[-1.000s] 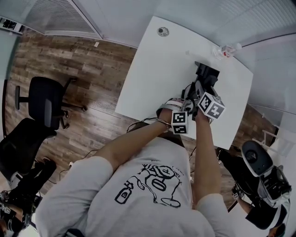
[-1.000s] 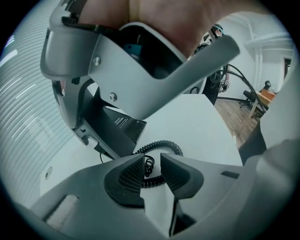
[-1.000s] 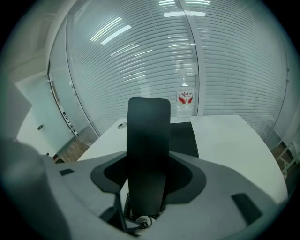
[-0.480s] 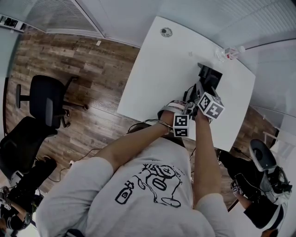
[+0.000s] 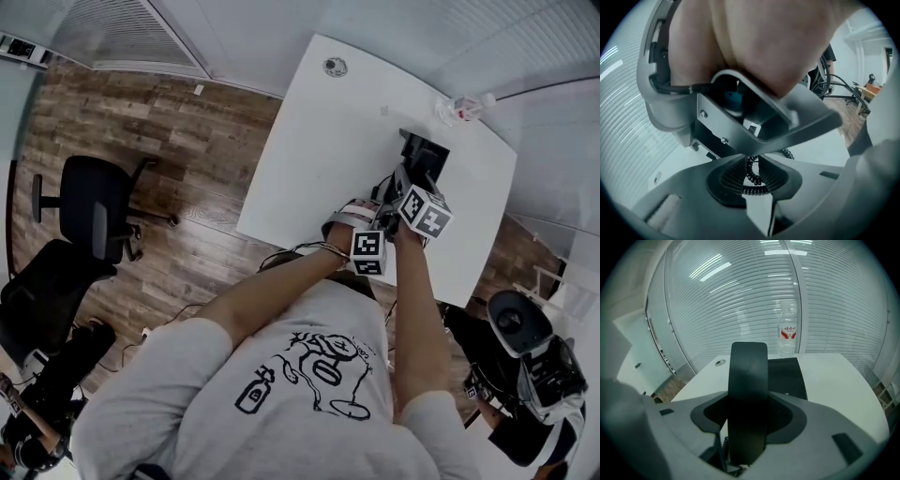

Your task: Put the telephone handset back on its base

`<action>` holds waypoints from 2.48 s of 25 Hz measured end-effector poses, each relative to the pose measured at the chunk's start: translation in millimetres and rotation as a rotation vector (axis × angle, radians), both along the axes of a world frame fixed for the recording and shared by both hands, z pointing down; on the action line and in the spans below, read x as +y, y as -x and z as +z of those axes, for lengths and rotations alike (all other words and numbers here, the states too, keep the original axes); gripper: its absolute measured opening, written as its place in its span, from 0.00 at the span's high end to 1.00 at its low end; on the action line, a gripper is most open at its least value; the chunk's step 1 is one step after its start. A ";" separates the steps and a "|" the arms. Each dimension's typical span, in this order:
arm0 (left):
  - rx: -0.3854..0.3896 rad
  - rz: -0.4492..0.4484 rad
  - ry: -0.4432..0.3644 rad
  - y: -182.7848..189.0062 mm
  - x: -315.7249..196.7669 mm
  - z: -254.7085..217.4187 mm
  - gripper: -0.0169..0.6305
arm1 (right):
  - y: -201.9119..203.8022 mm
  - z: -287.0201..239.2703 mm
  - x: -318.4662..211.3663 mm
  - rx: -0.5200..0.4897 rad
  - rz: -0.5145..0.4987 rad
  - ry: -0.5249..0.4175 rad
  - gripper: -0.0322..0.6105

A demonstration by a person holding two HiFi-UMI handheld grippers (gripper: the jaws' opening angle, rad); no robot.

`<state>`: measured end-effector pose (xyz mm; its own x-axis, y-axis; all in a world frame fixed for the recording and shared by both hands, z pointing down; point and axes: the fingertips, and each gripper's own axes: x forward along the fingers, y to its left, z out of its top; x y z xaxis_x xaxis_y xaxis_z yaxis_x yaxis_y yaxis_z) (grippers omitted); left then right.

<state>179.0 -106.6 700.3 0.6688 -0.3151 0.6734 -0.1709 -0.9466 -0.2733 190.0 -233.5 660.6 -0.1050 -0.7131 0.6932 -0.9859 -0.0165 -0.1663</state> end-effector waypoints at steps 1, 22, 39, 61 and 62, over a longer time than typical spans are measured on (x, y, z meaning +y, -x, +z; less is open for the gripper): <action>-0.007 -0.003 0.011 -0.4 -1.0 1.6 0.86 | 0.3 0.9 -0.2 -0.005 -0.003 0.004 0.63; -0.042 0.022 0.044 -10.9 -3.6 10.3 0.89 | 4.8 11.4 -9.2 0.106 -0.066 0.050 0.63; -0.077 0.023 0.059 -4.1 -0.6 10.2 0.89 | 5.3 10.1 -7.4 0.233 -0.089 0.107 0.62; 0.159 -0.073 0.239 32.2 2.0 -41.0 0.90 | -17.7 -57.9 30.3 0.115 -0.117 -0.112 0.67; 0.195 -0.099 0.247 38.3 -1.9 -52.4 0.90 | -19.4 -68.8 35.8 0.108 -0.124 -0.137 0.70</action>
<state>140.7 -108.6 647.9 0.7669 -0.2284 0.5998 -0.2920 -0.9564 0.0091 209.5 -197.8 591.8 -0.1287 -0.7875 0.6028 -0.9911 0.1220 -0.0523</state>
